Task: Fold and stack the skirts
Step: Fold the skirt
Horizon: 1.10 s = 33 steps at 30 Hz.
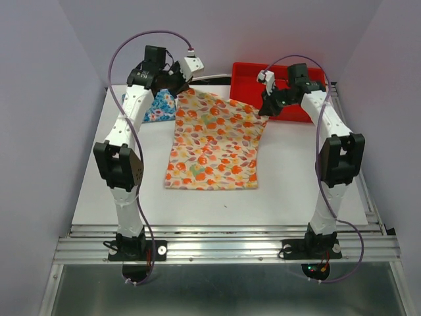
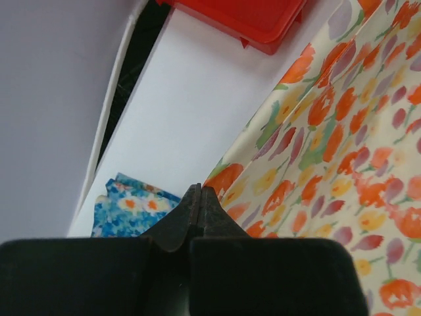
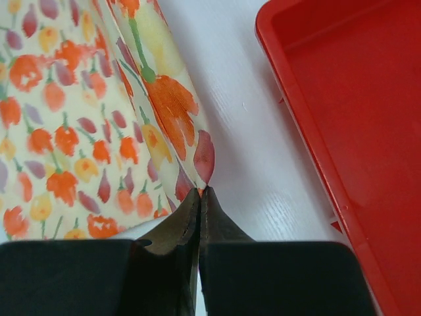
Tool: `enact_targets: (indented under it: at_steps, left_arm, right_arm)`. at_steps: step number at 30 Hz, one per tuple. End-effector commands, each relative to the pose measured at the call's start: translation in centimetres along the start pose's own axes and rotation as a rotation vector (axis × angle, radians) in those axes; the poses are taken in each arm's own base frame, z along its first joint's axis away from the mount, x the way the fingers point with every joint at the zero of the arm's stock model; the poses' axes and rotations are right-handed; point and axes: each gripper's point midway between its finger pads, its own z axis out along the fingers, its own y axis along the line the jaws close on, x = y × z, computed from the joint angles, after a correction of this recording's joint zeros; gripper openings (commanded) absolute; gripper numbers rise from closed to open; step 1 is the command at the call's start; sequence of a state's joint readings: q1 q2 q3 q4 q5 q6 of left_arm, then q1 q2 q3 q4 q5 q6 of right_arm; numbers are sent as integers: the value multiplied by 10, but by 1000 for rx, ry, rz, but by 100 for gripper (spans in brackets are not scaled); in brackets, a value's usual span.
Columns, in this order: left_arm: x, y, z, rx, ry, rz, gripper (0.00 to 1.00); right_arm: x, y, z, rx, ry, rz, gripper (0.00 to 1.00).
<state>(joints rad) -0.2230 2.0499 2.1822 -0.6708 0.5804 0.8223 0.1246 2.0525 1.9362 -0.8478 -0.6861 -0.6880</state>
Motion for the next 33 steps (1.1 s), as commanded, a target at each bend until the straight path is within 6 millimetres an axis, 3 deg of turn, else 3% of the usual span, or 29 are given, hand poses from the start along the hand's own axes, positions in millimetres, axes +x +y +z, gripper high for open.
enact_targets:
  at_steps: [1, 5, 8, 10, 13, 14, 17, 20, 26, 33]
  left_arm:
    - [-1, 2, -31, -64, 39, 51, 0]
    - [20, -26, -39, -37, 77, 59, 0]
    - [52, -61, -49, 3, 129, 47, 0]
    - [64, -72, -52, 3, 140, 50, 0]
    - [95, -96, -54, 12, 179, 43, 0]
    - [114, -111, -54, 30, 213, 31, 0]
    - [141, -125, -47, 34, 243, 28, 0]
    - [160, -135, -42, 42, 270, 13, 0]
    - [172, -134, -33, 43, 290, 19, 0]
    - [155, -123, -38, 29, 268, 51, 0]
  right_arm:
    - [-20, 0, -30, 53, -44, -58, 1]
    - [-10, 20, -35, 11, -38, -46, 1]
    - [8, 42, -32, -27, -10, -26, 1]
    - [17, 55, -28, -48, 4, -10, 1]
    - [50, 85, -9, -91, 46, 33, 1]
    - [54, 92, -5, -100, 52, 36, 1]
    - [70, 114, 8, -137, 73, 67, 1]
    - [77, 124, 18, -149, 79, 89, 1]
    - [87, 133, 31, -165, 112, 115, 1]
    - [59, 126, 20, -139, 75, 103, 1]
